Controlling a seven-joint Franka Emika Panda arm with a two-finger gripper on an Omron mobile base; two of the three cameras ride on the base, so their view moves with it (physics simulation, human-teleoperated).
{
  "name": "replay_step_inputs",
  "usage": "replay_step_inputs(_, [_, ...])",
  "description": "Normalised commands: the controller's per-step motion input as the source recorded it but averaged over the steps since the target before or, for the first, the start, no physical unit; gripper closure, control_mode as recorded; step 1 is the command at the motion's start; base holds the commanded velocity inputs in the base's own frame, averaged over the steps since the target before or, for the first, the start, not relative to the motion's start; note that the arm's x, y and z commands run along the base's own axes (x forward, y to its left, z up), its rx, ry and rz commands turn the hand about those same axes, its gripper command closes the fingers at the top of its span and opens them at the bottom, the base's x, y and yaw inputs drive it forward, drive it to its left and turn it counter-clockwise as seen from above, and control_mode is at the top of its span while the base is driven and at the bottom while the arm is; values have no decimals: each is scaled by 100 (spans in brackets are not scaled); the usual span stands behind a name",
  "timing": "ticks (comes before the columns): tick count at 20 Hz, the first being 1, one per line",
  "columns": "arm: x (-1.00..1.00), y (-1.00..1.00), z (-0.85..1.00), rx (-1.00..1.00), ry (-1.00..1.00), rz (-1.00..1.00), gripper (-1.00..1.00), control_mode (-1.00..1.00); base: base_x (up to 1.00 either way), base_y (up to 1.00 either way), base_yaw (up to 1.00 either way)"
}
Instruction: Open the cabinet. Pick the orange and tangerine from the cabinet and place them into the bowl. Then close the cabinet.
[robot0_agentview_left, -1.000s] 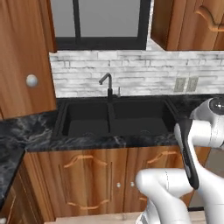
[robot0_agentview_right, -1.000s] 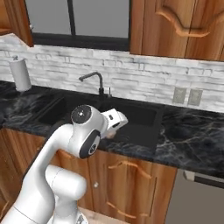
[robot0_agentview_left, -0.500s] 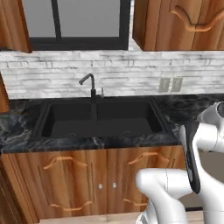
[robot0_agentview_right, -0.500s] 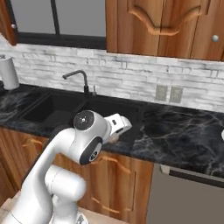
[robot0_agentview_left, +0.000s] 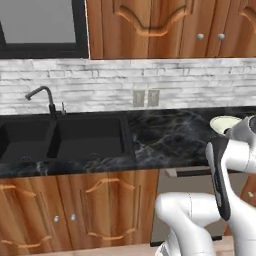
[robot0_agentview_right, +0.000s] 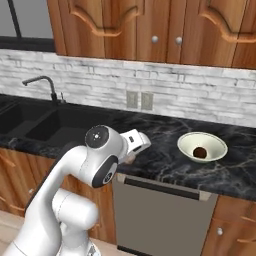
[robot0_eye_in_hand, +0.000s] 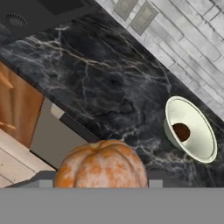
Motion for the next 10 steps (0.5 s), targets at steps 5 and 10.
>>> replay_step_inputs(5, [0,0,0,0,0,0,100,100,6,-62,-13])
replay_step_inputs(10, [0,0,0,0,0,0,100,100,28,-22,-10])
